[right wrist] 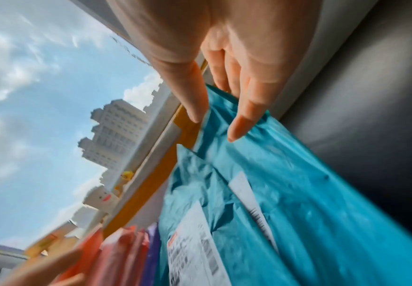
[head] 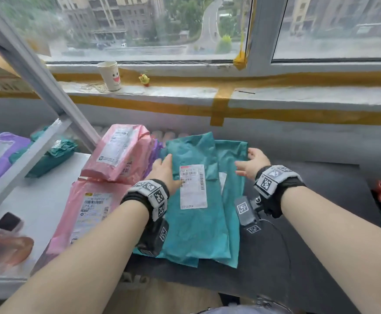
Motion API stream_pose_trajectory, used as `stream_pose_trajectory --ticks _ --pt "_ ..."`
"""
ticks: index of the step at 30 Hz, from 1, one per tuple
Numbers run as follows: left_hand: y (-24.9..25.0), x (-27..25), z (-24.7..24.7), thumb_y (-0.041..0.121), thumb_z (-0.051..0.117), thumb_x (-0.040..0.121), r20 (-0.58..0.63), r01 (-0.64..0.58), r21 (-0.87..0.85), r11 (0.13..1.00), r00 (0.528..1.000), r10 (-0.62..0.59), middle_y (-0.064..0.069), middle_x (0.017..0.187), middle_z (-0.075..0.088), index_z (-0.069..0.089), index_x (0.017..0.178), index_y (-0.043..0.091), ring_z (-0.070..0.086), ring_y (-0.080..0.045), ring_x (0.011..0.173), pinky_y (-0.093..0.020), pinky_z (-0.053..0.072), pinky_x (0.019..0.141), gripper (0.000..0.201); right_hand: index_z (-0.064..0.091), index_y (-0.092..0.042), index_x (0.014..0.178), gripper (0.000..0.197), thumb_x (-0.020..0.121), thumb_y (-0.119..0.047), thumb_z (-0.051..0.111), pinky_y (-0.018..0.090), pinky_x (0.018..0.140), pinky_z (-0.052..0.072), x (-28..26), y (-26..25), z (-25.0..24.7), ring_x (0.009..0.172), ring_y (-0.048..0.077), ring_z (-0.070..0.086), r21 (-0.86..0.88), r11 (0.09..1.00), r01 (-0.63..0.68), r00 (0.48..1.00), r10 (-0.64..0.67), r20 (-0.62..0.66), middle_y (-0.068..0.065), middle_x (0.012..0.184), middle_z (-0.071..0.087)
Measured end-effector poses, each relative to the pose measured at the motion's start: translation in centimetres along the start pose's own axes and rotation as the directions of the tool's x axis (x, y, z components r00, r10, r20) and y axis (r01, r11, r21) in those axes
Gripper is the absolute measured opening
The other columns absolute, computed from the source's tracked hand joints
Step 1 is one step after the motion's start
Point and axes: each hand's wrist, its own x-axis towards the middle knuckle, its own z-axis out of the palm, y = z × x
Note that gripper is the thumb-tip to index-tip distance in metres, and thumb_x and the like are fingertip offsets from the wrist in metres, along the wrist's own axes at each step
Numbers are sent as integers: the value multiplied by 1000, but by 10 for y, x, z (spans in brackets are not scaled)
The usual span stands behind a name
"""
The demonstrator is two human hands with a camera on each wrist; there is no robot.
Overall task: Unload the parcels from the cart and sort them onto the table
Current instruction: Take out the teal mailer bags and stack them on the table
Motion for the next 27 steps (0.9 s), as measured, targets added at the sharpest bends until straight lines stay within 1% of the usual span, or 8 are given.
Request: stream_pose_trajectory --ticks 3,7,11,14,17,21,25,27 --pt "-13 4 23 39 66 84 133 155 73 985 978 -164 -17 139 42 35 137 9 49 -31 124 -37 41 102 69 45 -2 133 59 81 -14 68 46 89 53 17 26 4 104 31 61 -189 971 -148 989 148 -17 13 129 55" --pt "-19 6 45 42 62 86 217 195 104 975 952 -214 -13 132 53 37 135 5 54 -28 119 -30 43 92 66 51 2 125 51 87 -28 64 31 88 47 6 40 3 103 30 58 -477 838 -264 956 293 -13 16 114 58" --pt "-16 7 60 41 64 86 218 241 80 967 943 -253 -13 121 60 51 121 5 58 -29 110 -31 46 86 52 56 4 110 42 79 -20 70 44 89 53 10 63 14 93 29 63 -421 847 -324 933 360 8 15 101 61" --pt "-15 8 67 38 67 83 216 261 59 964 939 -267 -13 117 61 53 116 6 59 -29 107 -29 45 82 47 56 0 84 23 81 -17 71 34 75 56 6 65 18 80 25 64 -423 837 -346 924 383 4 12 89 63" --pt "-11 6 71 36 68 82 233 262 56 963 935 -268 -13 112 62 53 112 7 61 -28 104 -28 45 76 44 64 1 100 32 77 -19 76 33 85 53 6 69 22 100 25 65 -497 819 -286 942 336 12 10 105 68" --pt "-11 5 74 33 74 77 222 272 17 962 937 -269 -11 111 63 55 109 10 62 -28 102 -30 50 81 44 56 2 116 41 77 10 66 45 89 53 9 71 28 105 33 61 -243 916 -319 941 337 35 18 117 59" --pt "-15 6 73 27 75 76 226 255 -45 966 944 -239 -8 112 63 52 115 12 61 -27 103 -29 48 84 48 52 -2 97 26 79 3 71 44 83 56 9 67 28 71 21 57 -102 928 -359 930 365 52 8 90 47" --pt "-17 5 72 22 71 80 217 208 -37 977 956 -196 -7 115 61 48 124 16 60 -27 106 -29 46 87 50 50 -1 98 34 76 -4 76 46 79 58 9 70 30 61 17 53 -133 925 -357 931 363 25 9 90 48"
